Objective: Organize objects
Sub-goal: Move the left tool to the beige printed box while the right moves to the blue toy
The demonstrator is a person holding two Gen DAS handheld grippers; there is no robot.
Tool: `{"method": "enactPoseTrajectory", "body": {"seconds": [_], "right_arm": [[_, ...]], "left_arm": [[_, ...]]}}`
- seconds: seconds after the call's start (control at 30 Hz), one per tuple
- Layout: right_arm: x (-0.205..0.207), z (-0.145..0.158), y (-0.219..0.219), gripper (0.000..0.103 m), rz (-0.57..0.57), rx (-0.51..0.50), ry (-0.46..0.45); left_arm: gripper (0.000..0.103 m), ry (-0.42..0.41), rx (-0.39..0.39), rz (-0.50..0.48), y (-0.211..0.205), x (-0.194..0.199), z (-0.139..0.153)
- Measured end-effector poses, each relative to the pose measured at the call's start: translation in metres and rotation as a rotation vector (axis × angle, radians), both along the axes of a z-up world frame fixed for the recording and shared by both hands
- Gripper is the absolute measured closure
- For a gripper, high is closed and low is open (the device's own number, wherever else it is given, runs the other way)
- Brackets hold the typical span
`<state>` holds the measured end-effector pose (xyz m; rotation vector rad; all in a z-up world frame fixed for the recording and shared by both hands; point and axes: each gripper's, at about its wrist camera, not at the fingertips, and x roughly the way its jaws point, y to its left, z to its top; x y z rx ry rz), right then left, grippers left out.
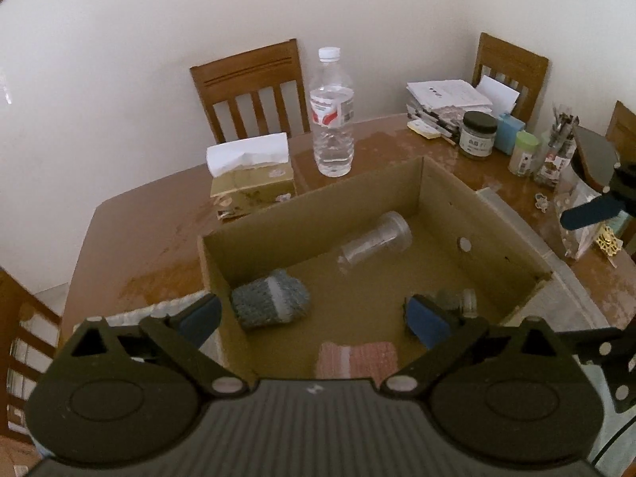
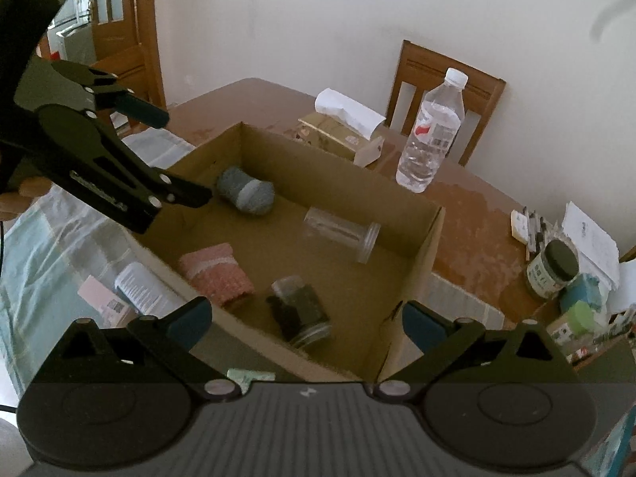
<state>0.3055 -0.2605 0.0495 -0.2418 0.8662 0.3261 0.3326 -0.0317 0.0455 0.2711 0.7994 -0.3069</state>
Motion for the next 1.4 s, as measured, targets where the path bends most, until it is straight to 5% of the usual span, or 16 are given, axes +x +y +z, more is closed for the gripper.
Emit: {"method": "enactPoseTrajectory", "body": {"seconds": [0.57,1.07,1.4], "right_arm": [[-0.072,-0.042,0.01,0.0,-0.198,0.033,0.029],[-0.141,-0.076,-0.002,0.0,-0.425,0.071,0.076],[-0.15,-0.119,-0.036,0.0,-0.337,0.084,0.167]], "left_arm": [[0.002,-0.04,0.007,0.018,0.014,-0.099,-0.037],[0.002,0.05,-0.031,0.01,0.022,-0.165,-0.088],[0.002,0.142,-0.016,0.138,0.009,-0.187,-0.117]]}}
